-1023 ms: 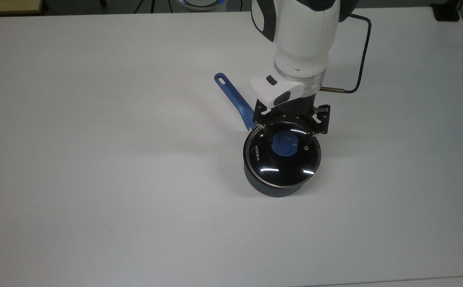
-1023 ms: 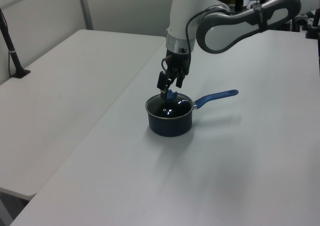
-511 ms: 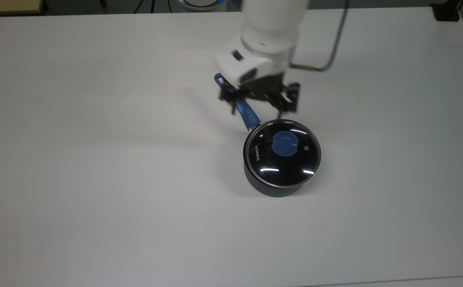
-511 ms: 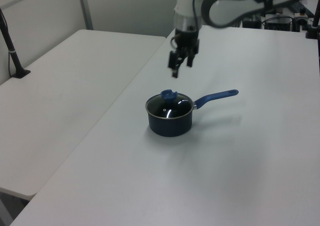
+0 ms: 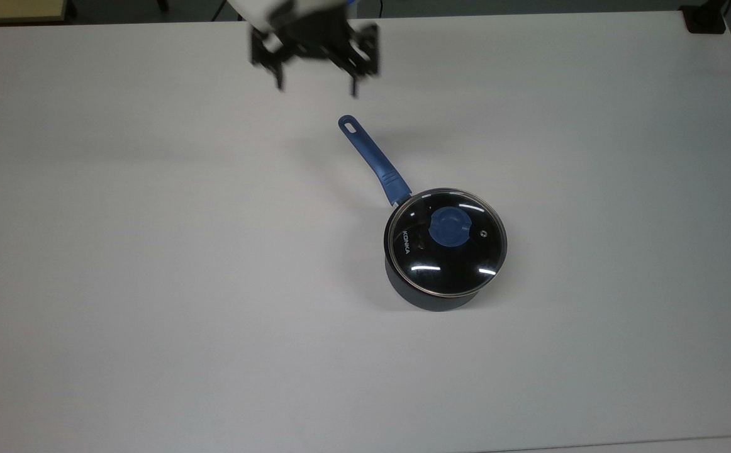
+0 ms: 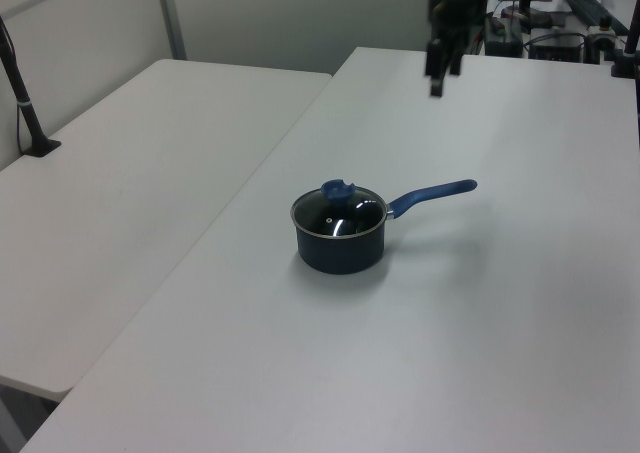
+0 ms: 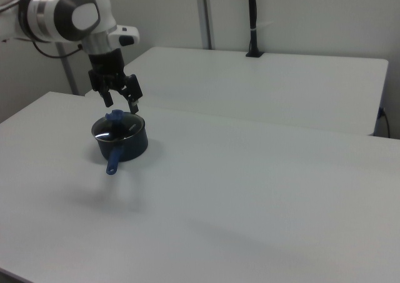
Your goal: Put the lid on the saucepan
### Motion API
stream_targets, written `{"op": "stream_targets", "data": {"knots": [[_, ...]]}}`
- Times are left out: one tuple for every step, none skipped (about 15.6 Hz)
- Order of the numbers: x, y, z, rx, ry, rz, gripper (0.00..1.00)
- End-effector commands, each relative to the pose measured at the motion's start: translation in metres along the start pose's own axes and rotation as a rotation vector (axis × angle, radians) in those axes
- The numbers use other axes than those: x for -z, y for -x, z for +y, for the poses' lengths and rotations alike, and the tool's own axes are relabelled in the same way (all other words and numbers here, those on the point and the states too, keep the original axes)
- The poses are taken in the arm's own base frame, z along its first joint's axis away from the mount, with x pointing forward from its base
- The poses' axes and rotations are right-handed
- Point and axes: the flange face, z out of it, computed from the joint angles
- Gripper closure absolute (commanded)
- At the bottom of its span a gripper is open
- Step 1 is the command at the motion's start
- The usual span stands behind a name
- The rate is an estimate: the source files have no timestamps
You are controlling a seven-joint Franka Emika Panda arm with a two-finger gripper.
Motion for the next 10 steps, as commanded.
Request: {"op": "stream_targets", "data": {"knots": [[0.021,0.031,0.037,-0.029,0.006,-0.024,0.0],[0.023,0.032,0.037,-0.013,0.008,-0.028,0.0],[0.025,0.032,0.039,-0.008,0.01,-0.024,0.0],[0.026,0.032,0.039,-0.005,0.014,-0.022,0.0],[0.03,0.03,0.039,-0.005,0.014,-0.013,0.0],[0.036,0.029,0.041,-0.008,0.013,-0.004,0.0],[0.036,0.029,0.041,-0.008,0.014,-0.008,0.0],[0.035,0.029,0.042,-0.01,0.014,-0.013,0.0],[0.035,0.029,0.041,-0.009,0.013,-0.016,0.0],[0.037,0.029,0.041,-0.009,0.013,-0.013,0.0]]}}
